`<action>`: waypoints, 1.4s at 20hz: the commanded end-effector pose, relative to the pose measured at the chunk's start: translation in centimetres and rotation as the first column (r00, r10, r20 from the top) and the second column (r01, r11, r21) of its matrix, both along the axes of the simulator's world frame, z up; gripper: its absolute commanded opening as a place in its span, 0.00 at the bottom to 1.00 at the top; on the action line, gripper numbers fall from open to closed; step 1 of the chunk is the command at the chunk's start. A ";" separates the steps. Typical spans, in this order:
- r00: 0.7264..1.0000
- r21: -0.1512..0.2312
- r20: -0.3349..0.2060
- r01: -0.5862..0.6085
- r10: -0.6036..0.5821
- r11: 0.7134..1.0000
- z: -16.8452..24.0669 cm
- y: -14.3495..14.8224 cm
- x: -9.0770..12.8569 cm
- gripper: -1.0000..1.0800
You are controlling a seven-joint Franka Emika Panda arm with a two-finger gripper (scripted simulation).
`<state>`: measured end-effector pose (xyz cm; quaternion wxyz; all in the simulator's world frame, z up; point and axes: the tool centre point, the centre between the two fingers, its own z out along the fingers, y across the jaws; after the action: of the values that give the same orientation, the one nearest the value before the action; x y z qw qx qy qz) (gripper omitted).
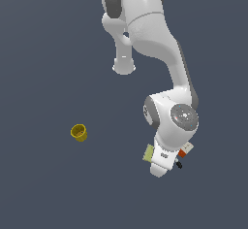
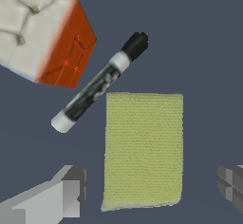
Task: Pick up a designated object from a clutter of objects.
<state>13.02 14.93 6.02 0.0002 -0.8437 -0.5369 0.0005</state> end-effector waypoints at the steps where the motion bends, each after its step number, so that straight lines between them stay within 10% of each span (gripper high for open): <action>1: 1.000 0.000 0.000 0.000 0.000 1.000 -0.3 0.0 0.0 0.96; 16: 1.000 0.000 0.001 -0.005 0.005 1.000 -5.0 0.0 0.0 0.96; 17: 1.000 0.000 0.001 -0.005 0.005 1.000 -5.0 0.0 0.0 0.00; 28: 1.000 0.000 0.003 -0.004 0.004 1.000 -4.9 -0.1 0.1 0.00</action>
<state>13.14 14.88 1.11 -0.0008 -0.8425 -0.5387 -0.0006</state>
